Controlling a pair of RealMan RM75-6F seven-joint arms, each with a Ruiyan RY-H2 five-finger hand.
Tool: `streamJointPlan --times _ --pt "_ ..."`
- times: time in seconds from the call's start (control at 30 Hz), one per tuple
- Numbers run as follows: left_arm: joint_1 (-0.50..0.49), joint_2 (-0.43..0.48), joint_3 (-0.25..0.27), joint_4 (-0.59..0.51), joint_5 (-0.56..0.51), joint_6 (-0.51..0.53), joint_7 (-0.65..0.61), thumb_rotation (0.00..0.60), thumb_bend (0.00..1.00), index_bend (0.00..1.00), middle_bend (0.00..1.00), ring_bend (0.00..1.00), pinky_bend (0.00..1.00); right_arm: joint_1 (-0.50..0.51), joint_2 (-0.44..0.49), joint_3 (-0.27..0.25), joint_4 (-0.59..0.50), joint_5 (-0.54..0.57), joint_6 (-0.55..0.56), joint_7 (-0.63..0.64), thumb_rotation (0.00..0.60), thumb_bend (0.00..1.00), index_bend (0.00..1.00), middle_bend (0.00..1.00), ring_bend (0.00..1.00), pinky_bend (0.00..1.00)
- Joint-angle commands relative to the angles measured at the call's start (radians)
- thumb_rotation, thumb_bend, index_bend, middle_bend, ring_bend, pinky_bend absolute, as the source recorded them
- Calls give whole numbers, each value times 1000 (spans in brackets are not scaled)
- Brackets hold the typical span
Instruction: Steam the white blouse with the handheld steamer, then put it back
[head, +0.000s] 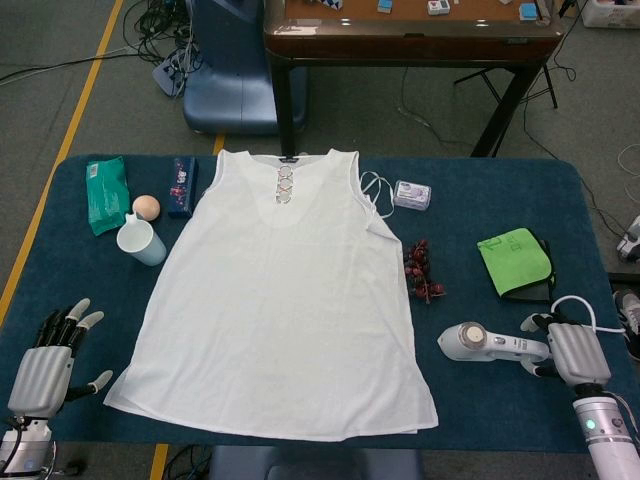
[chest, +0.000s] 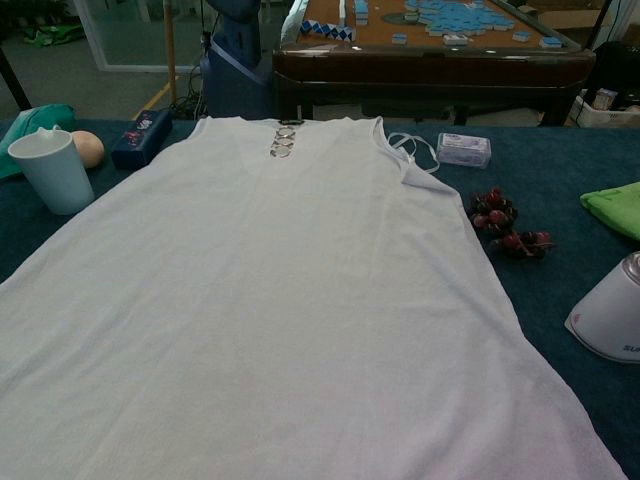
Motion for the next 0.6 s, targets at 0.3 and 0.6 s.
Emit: streamJointPlan --times 0.3,0.6 --pt "7 -1 1 6 -3 7 -5 600 130 161 60 28 0 44 -52 3 47 19 -66 -20 600 209 414 406 267 355" --pt "12 2 2 8 -3 14 -9 600 130 162 60 28 0 65 -80 2 76 26 -96 -18 600 253 414 411 269 355"
